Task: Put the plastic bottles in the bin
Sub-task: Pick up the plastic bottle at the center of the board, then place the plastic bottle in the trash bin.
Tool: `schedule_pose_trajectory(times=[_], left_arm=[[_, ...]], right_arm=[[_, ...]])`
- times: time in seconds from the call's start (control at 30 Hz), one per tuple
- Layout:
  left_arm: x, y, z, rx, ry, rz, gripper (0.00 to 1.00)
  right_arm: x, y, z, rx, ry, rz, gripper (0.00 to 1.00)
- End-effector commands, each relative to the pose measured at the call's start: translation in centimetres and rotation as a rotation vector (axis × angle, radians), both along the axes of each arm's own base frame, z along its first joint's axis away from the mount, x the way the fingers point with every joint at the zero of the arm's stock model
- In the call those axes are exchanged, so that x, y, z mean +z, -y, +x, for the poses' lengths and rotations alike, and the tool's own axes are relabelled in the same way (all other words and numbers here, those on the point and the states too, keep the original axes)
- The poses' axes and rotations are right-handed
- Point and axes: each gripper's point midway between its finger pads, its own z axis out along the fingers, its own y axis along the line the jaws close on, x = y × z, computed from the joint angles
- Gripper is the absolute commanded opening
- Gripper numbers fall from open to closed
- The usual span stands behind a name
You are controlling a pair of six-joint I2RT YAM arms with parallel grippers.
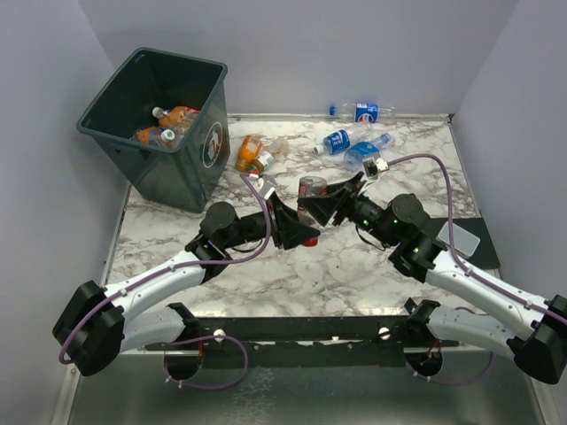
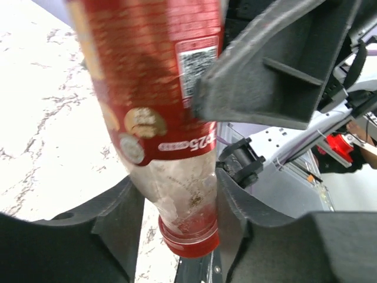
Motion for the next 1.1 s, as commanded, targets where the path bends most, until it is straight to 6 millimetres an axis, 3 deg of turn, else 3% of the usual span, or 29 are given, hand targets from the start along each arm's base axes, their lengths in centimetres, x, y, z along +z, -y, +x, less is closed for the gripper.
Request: schedule_pose_trajectory(times=[0.0, 0.07, 0.13, 0.23, 0.4, 0.47, 0.57, 0.7, 0.8, 0.9, 1.0, 1.07], left_arm=[[0.5, -0.1, -0.1, 0.007, 0.038, -0.020, 0.38], [0.5, -0.2, 0.1, 0.023, 0.041, -0.020, 0.33], [0.6, -0.5, 0.5, 0.052, 0.051, -0.019, 0.29], [1.9, -1.5, 2.1, 0.179, 0.059, -0.040, 0.23], [7.7, -4.1, 5.6, 0.433, 0.159, -0.050, 0.20], [10.3, -5.3, 7.8, 0.565, 0.223, 0.018, 0.23], [13.9, -9.4, 12.9, 0.902, 0.260, 0.168, 0.24], [19.7, -15.2, 17.8, 1.297, 0.279, 0.298, 0.19], [22.1, -20.2, 21.6, 1.469, 0.224, 0.283, 0.16], [22.3, -26.3, 25.1, 1.629, 0.126, 0.216, 0.10], [20.4, -30.8, 27.8, 1.760, 0.050, 0.245, 0.10], [19.0, -33.5, 29.0, 1.829, 0.012, 0.275, 0.18]], right_arm=[[2.2, 0.5, 0.4, -0.035, 0.039, 0.047, 0.52], [2.4, 0.3, 0.1, -0.019, 0.030, 0.043, 0.78], [2.6, 0.4, -0.1, -0.012, 0.009, 0.031, 0.97], [4.0, 1.2, -0.8, -0.016, 0.010, 0.012, 1.00], [7.7, 4.6, -3.5, -0.039, 0.074, -0.022, 1.00], [8.6, 6.3, -4.4, -0.064, 0.101, -0.037, 1.00], [9.0, 8.7, -5.1, -0.136, 0.119, -0.035, 1.00], [6.7, 10.7, -4.9, -0.220, 0.077, -0.028, 1.00], [3.7, 11.1, -4.7, -0.248, 0.010, -0.020, 0.99], [0.7, 11.3, -4.6, -0.264, -0.067, -0.022, 0.99], [-1.8, 11.4, -4.8, -0.268, -0.143, -0.022, 0.98], [-3.1, 11.5, -5.0, -0.268, -0.175, -0.027, 0.98]])
